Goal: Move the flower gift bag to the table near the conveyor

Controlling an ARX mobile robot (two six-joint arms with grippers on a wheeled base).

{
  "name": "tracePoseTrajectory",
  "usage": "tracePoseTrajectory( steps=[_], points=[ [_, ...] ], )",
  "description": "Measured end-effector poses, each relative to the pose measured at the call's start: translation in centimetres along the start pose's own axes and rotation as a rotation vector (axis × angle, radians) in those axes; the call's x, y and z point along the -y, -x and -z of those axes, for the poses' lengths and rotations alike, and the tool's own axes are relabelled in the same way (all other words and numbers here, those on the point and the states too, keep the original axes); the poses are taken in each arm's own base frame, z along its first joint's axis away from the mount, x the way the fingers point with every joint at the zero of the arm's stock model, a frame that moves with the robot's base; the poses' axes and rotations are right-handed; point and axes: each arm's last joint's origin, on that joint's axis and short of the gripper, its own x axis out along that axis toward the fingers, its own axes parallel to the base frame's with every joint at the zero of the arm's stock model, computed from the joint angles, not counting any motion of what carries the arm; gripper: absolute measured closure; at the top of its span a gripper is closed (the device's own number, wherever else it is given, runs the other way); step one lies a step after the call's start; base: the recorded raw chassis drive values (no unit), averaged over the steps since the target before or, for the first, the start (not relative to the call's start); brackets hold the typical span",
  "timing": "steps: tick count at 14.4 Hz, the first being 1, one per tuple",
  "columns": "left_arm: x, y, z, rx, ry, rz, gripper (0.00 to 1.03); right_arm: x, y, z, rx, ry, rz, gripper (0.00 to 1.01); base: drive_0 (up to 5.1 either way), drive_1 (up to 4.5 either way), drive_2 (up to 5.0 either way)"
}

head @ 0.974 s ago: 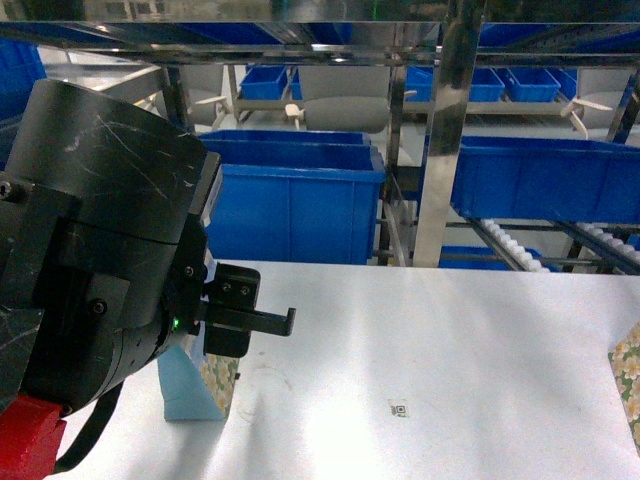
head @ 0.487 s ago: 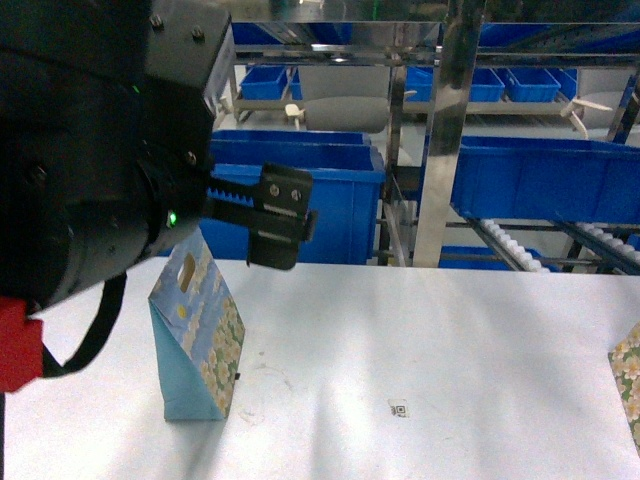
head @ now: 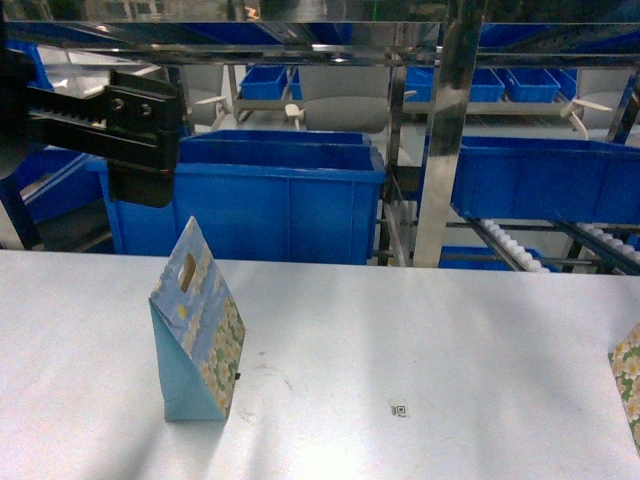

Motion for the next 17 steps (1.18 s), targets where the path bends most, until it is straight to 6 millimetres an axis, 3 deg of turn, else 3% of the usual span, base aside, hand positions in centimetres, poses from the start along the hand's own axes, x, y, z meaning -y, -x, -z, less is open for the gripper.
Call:
tracePoseTrajectory(
  steps=[5, 8, 10, 15, 17],
  points=[
    [-3.9, 4.5, -0.4, 0.071, 0.045, -0.04, 0.05, 0.0, 0.0, 0.0, 0.0, 0.0, 0.0, 0.03, 0.0, 0.0, 0.0],
    [-4.1, 4.6, -0.5, 0.096, 0.057, -0.045, 0.06, -0.1, 0.0, 0.0, 0.064, -0.013, -0.016, 0.07, 0.0, 0.0, 0.0],
    [-4.8, 6.3, 1.5, 0.22, 0.166, -0.022, 0.33, -1.2, 1.3, 1.5, 0.122, -0.084, -0.057, 0.35, 0.0, 0.0, 0.0],
    [-5.7, 9.6, 5.3, 0.215, 0.202, -0.014, 0.98, -2.8, 3.6, 3.3, 0.124, -0.107, -0.057, 1.0, 0.0, 0.0, 0.0],
    [-6.7, 10.5, 6.6, 0.204, 0.207, -0.019, 1.01, -4.0, 4.3, 3.8, 0.125, -0.109, -0.079, 0.99, 0.0, 0.0, 0.0]
  ],
)
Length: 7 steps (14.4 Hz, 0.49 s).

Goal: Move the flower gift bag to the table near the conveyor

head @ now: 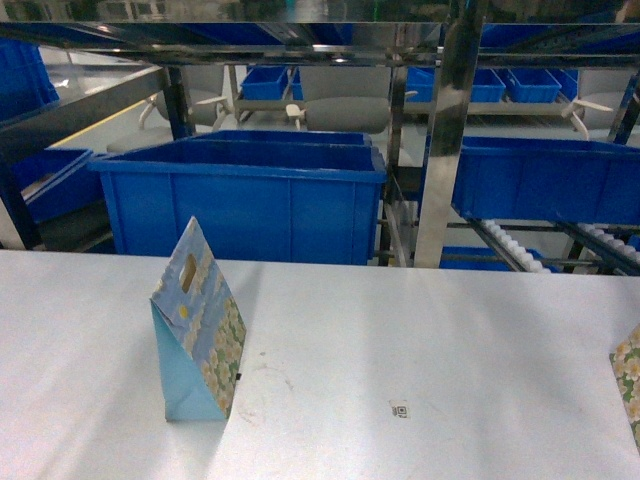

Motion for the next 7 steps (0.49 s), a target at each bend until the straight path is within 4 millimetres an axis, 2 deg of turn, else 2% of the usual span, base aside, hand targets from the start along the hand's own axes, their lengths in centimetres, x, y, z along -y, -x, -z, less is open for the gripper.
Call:
tracePoseTrajectory(
  steps=[4, 7],
  points=[
    [0.0, 1.9, 0.9, 0.002, 0.002, 0.007, 1.01, 0.1, 1.0, 0.9, 0.01, 0.0, 0.022, 0.99, 0.0, 0.0, 0.0],
    [0.0, 2.7, 1.6, 0.018, 0.002, 0.007, 1.01, 0.1, 1.7, 0.8, 0.021, 0.0, 0.022, 0.99, 0.0, 0.0, 0.0]
  ],
)
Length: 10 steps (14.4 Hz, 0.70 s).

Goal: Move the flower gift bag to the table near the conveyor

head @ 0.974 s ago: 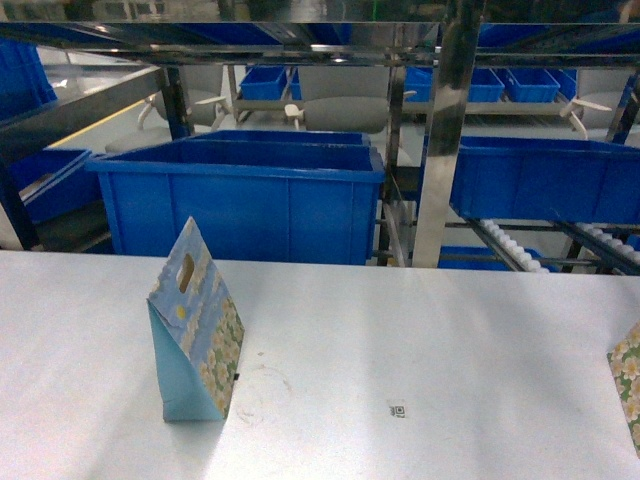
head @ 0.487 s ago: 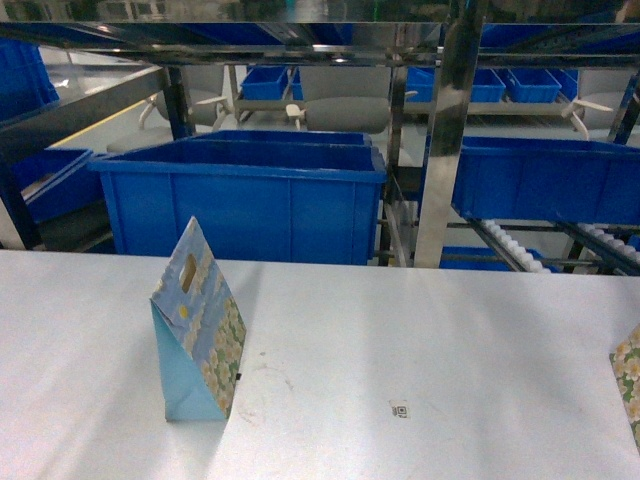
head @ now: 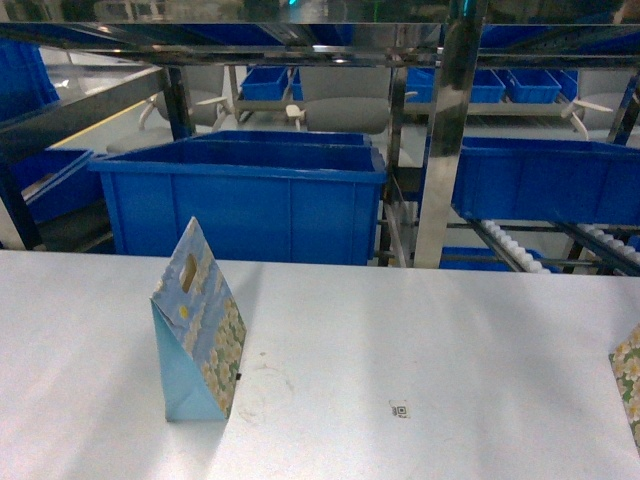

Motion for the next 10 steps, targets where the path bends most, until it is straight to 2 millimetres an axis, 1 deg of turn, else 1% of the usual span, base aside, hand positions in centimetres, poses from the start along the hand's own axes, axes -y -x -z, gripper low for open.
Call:
tracePoseTrajectory(
  steps=[7, 8, 9, 10],
  points=[
    [0.0, 1.6, -0.3, 0.014, 0.0, 0.0, 1.01, 0.0, 1.0, 0.0, 0.0, 0.0, 0.0, 0.99, 0.0, 0.0, 0.0],
    [0.0, 1.7, -0.3, 0.013, 0.0, 0.0, 1.01, 0.0, 1.5, 0.5, -0.04, 0.0, 0.0, 0.99, 0.0, 0.0, 0.0],
    [0.0, 1.9, -0.3, 0.013, 0.0, 0.0, 1.01, 0.0, 2.0, 0.4, -0.012, 0.0, 0.0, 0.99, 0.0, 0.0, 0.0],
    [0.0, 2.0, -0.3, 0.013, 0.0, 0.001, 1.01, 0.0, 2.1, 0.3, -0.003, 0.0, 0.0, 0.99, 0.0, 0.0, 0.0]
  ],
)
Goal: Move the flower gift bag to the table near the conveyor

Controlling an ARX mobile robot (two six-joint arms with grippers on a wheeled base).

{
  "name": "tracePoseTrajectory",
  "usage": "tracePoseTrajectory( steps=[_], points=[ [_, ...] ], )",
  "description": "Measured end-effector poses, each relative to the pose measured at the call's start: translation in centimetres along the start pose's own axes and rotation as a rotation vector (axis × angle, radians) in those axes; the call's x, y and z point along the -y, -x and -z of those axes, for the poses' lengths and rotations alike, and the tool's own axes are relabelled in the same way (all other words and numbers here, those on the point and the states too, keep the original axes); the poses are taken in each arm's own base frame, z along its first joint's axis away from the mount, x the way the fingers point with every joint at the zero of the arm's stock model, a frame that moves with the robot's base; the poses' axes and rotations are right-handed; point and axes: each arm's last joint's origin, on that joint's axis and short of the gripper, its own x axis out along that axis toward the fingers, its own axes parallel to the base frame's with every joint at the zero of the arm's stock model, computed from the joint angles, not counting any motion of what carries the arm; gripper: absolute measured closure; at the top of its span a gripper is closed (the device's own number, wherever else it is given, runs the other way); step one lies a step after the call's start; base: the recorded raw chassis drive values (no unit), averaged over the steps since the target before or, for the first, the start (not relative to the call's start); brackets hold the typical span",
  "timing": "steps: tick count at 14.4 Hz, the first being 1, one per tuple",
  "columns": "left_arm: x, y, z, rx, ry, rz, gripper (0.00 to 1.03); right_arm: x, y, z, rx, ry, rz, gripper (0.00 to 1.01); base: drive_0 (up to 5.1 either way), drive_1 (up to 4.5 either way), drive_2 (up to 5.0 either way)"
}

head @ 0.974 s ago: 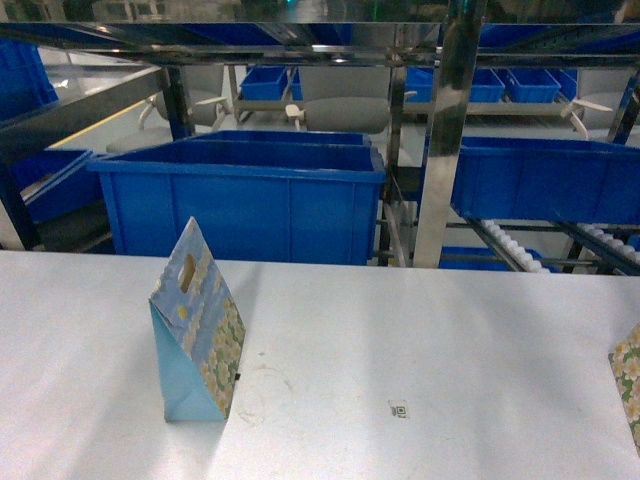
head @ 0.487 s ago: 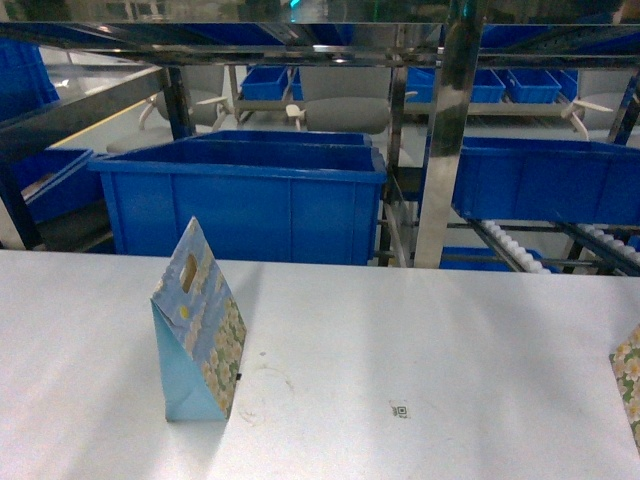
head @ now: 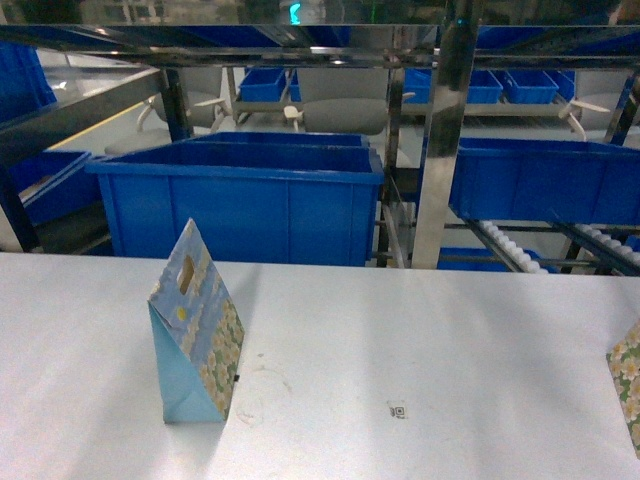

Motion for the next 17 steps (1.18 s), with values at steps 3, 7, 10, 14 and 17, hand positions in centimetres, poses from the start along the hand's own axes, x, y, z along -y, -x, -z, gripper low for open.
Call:
tracePoseTrajectory(
  steps=[3, 7, 10, 14, 17],
  points=[
    [0.0, 0.5, 0.2, -0.014, 0.0, -0.002, 1.01, 0.0, 0.0, 0.1, -0.006, 0.0, -0.001, 0.99, 0.0, 0.0, 0.0],
    [0.0, 1.4, 0.3, -0.011, 0.0, 0.0, 1.01, 0.0, 0.0, 0.1, -0.007, 0.0, 0.0, 0.99, 0.0, 0.0, 0.0],
    [0.0, 1.4, 0.4, -0.016, 0.0, -0.002, 1.01, 0.0, 0.0, 0.1, -0.007, 0.0, -0.001, 0.99, 0.0, 0.0, 0.0],
    [0.0, 1.4, 0.4, -0.016, 0.0, -0.002, 0.5, 0.0, 0.0, 0.1, -0.007, 0.0, -0.001, 0.46, 0.0, 0.0, 0.0],
    [0.0, 1.4, 0.4, -0.016, 0.0, -0.002, 0.09, 0.0, 0.0, 0.1, -0.006, 0.0, -0.001, 0.04, 0.0, 0.0, 0.0]
  ],
)
